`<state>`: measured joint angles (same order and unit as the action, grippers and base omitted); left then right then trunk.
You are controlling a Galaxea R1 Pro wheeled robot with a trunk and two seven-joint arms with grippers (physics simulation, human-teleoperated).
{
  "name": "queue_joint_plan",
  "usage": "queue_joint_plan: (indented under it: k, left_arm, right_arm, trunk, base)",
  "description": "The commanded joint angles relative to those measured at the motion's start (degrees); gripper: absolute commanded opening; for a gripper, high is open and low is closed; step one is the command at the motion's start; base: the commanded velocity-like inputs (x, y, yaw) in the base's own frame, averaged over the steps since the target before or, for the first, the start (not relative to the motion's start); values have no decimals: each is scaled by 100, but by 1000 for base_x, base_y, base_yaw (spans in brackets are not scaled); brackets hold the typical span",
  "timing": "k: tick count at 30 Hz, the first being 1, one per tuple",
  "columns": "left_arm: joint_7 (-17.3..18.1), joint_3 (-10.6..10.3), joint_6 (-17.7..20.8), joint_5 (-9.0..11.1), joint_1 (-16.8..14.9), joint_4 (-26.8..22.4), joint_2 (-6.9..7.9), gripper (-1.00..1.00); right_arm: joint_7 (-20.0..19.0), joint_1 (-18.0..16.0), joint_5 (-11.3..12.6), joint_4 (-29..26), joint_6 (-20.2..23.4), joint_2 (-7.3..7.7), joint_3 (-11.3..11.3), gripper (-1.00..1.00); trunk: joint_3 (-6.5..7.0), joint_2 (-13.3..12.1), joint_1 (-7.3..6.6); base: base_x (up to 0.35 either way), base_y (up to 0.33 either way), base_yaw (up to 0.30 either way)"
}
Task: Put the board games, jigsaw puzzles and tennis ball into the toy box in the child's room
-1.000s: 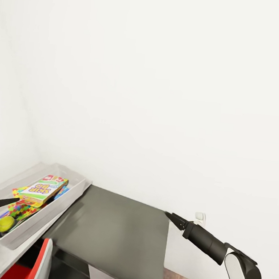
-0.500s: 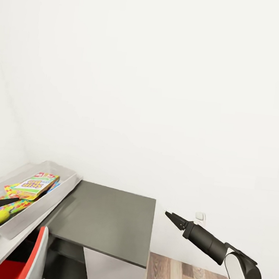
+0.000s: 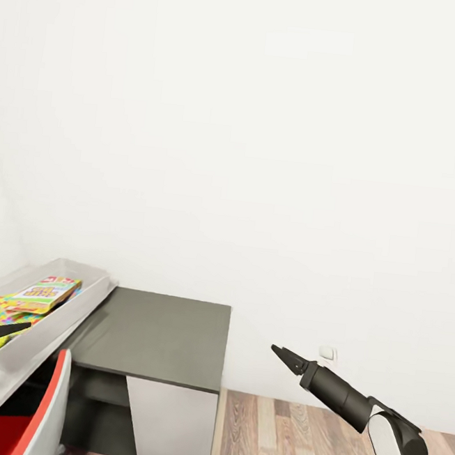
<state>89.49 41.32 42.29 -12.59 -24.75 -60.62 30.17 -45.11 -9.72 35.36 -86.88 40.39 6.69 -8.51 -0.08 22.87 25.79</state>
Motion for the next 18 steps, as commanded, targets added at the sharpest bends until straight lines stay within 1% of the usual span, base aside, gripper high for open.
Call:
queue_joint_plan:
  k: [1, 10, 18]
  left_arm:
    - [51, 12, 60, -60, -4, -6, -2, 100]
    - [51, 8, 60, -60, -3, -18, -3, 100]
    - [51, 8, 60, -60, -3, -20, -8, 100]
  right_arm:
    - [-6, -5, 24, 5, 36, 2, -8, 100]
    - [-7, -3, 22, 13, 39, 0, -80, 100]
    - [-5, -3, 17, 13, 39, 0, -88, 100]
  trunk:
    - [5, 5, -1]
    - [67, 5, -1]
    - [123, 5, -1]
  base:
    - [-315, -104, -209]
    - [-284, -165, -209]
    - [-298, -69, -209]
